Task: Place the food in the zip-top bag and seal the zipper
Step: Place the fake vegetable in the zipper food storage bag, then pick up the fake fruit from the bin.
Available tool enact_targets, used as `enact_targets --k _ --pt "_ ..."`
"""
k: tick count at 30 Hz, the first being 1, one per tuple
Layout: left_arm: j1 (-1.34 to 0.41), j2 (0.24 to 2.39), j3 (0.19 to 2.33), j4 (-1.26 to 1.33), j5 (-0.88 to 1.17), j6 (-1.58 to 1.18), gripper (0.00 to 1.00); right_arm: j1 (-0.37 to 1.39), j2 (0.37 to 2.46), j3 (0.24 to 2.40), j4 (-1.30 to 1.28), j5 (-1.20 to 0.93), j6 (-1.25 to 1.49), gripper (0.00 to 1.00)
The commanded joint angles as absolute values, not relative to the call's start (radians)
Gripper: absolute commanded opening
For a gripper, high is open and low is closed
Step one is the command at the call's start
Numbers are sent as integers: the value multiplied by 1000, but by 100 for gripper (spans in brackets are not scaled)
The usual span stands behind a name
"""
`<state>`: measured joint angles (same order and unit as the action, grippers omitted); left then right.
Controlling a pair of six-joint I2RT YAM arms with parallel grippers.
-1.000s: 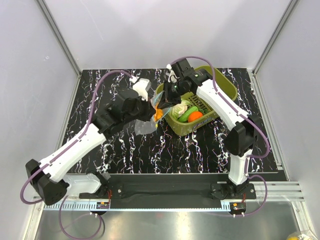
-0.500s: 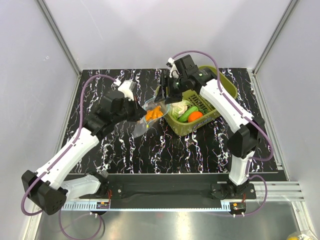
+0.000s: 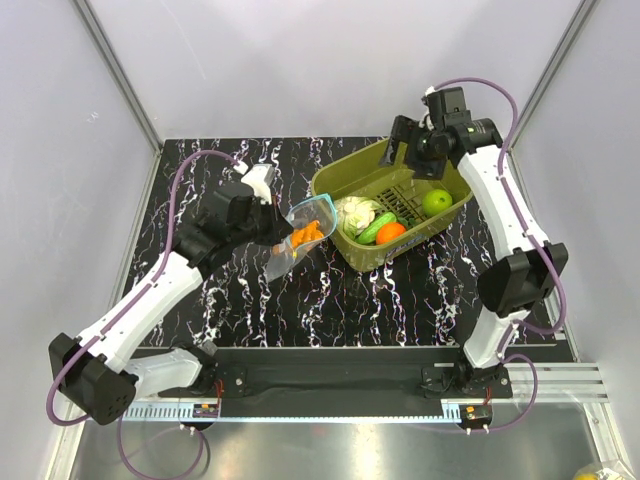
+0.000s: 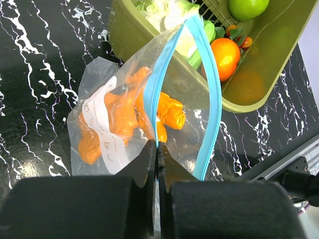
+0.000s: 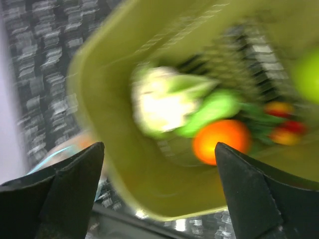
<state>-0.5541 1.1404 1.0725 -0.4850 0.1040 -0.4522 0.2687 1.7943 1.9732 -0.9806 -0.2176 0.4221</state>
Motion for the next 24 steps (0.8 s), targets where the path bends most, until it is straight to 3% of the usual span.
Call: enact_targets --k 1,3,11,24 --pt "-546 1135 1097 -471 130 -428 0 261 1836 2040 -1106 73 333 100" --pt "-548 1144 1115 -480 135 -422 0 244 1906 2058 -1155 271 316 100" --pt "-546 1187 1160 -500 135 -387 0 178 2057 2046 -1167 487 311 100" --pt "-534 1169 1129 -505 147 -380 0 146 2253 2023 -1032 551 294 100"
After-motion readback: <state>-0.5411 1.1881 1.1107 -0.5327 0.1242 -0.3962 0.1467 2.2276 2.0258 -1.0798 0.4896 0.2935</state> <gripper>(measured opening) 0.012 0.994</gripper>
